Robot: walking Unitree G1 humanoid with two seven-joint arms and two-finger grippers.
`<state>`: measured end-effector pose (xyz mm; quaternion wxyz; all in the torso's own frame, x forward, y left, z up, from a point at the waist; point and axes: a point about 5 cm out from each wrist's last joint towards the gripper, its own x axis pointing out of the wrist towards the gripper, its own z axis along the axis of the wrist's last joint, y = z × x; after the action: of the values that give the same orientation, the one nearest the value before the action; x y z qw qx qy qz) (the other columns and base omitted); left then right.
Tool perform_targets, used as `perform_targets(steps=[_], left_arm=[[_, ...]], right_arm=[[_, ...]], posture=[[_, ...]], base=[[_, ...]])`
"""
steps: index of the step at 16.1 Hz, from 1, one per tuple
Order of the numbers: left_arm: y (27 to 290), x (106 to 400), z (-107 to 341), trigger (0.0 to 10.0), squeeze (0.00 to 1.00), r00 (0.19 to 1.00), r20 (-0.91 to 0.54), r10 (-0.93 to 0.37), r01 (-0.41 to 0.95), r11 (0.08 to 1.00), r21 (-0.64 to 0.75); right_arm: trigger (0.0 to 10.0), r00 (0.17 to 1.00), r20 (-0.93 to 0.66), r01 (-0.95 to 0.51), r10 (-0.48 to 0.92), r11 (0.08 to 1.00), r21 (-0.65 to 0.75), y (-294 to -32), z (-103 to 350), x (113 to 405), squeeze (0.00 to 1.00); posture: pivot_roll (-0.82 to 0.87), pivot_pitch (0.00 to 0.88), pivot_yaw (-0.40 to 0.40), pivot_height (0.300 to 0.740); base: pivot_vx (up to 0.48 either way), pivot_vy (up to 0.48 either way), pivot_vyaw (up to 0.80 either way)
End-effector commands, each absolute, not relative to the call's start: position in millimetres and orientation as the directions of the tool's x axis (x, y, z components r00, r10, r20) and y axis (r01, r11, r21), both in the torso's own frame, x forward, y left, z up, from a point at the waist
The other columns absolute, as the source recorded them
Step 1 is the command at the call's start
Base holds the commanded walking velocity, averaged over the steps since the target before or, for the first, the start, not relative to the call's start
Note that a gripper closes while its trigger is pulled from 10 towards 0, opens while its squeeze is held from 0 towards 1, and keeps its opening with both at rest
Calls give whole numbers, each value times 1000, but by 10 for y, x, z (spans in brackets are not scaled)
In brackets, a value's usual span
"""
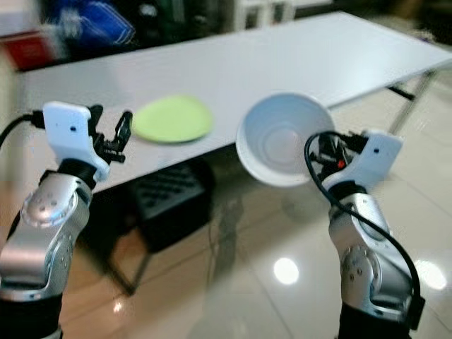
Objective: Setting the table
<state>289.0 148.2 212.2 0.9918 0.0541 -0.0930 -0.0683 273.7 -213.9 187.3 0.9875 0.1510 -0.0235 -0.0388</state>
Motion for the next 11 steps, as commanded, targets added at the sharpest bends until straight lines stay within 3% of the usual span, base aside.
perform_targets(steps=[1, 9, 11], left_arm=[[1485, 2880, 2147, 10000, 0, 971, 185, -151, 126, 982, 141], [1483, 2873, 2135, 10000, 0, 972, 183, -148, 120, 980, 157], [1489, 2874, 2134, 10000, 0, 970, 178, -163, 132, 976, 170]], right_arm=[[10000, 993, 79, 64, -92, 949, 309, -2151, 1976, 2739, 0], [10000, 994, 68, 67, -91, 953, 296, -2183, 1983, 2759, 0], [10000, 994, 64, 68, -91, 952, 299, -2160, 1977, 2772, 0]], posture=[[18, 0, 8, 740], [17, 0, 2, 740], [19, 0, 11, 740]], base=[[394, 0, 0], [394, 0, 0], [396, 0, 622]])
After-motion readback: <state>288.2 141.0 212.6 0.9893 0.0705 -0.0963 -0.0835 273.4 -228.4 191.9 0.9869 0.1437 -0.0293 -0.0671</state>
